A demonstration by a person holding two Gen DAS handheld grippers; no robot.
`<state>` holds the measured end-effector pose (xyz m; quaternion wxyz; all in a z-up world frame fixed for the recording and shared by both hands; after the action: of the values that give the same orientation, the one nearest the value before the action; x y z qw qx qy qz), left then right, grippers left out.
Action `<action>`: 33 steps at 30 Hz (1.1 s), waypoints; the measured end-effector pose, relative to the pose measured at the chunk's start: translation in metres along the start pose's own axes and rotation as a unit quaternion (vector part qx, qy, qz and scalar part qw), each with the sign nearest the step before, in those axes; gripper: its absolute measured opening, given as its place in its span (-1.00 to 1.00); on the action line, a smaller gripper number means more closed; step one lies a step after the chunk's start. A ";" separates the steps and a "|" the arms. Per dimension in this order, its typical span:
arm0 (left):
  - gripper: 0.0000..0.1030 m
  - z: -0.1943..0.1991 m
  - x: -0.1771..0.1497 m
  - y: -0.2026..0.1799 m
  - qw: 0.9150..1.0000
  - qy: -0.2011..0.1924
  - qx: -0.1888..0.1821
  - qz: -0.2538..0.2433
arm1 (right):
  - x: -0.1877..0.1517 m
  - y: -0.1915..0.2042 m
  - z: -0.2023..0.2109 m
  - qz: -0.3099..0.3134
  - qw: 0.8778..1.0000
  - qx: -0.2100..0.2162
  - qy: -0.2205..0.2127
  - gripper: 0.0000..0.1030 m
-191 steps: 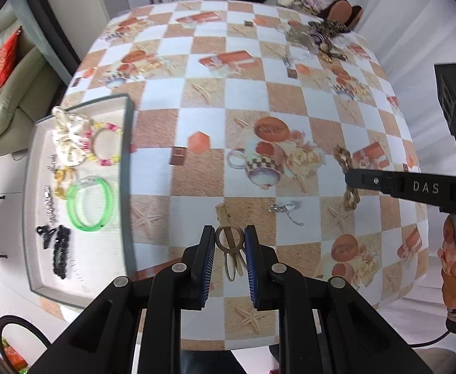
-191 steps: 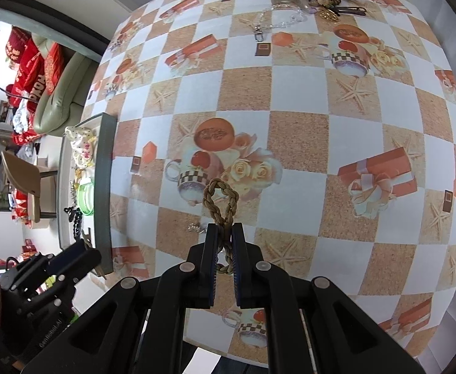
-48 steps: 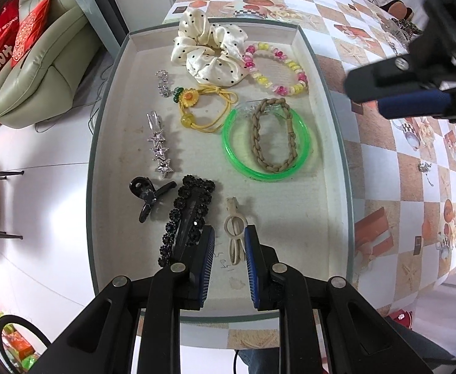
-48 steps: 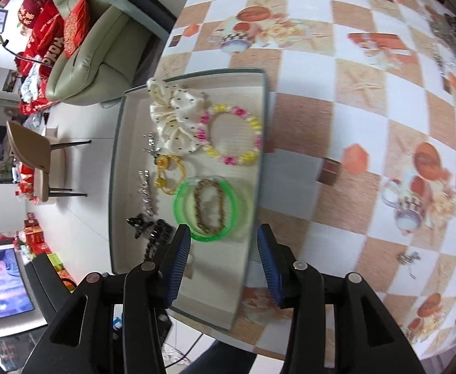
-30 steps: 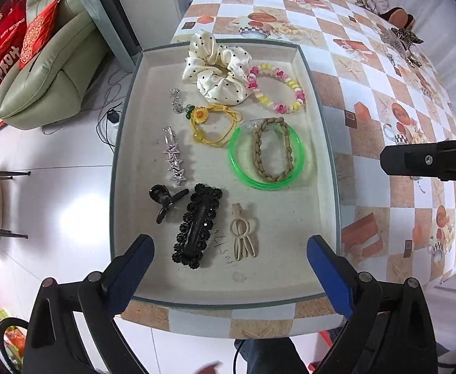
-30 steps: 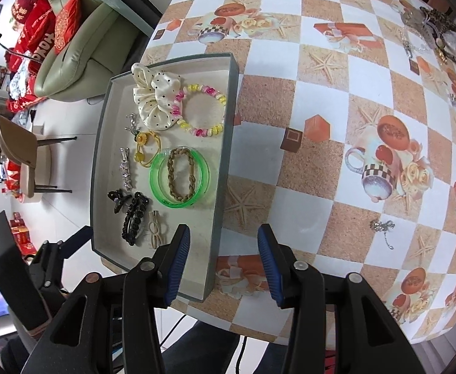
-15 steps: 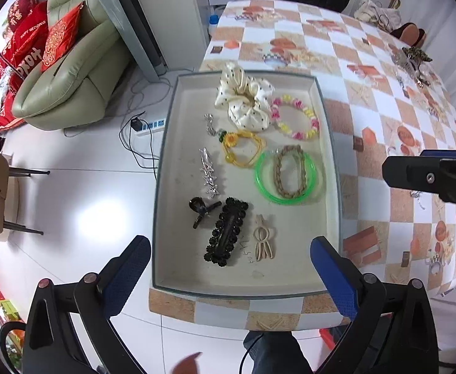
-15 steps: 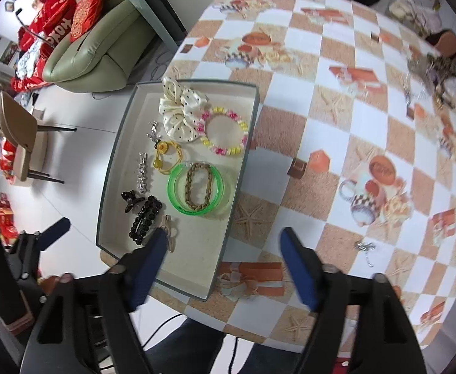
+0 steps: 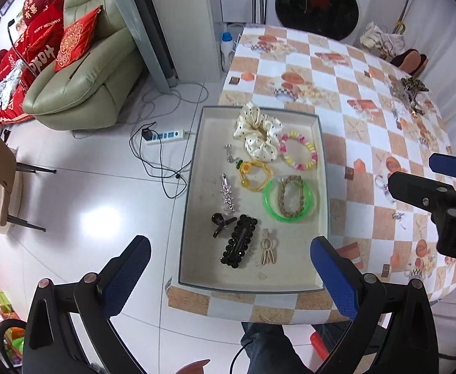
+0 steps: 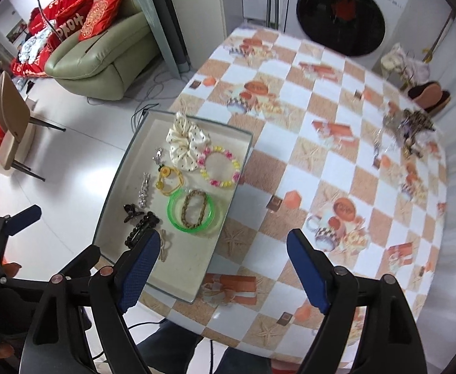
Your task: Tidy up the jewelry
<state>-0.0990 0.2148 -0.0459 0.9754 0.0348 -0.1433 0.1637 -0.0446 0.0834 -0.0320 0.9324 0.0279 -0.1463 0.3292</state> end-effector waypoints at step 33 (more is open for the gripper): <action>1.00 0.009 0.000 0.005 1.000 0.011 -0.007 0.008 | 0.000 0.005 0.010 0.003 1.000 -0.015 0.013 0.66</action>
<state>-0.1030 0.2181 -0.0368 0.9758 0.0247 -0.1336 0.1712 -0.0505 0.0854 -0.0229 0.9337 0.0090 -0.1394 0.3298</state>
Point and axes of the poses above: each gripper's, at about its wrist camera, not at the fingertips, and z roughly against the way its jaws point, y to its left, x to its top, the point moved 6 cm from there along -z, roughly the way its jaws point, and after that the axes turned 2 degrees about -x, right-handed, at the moved point
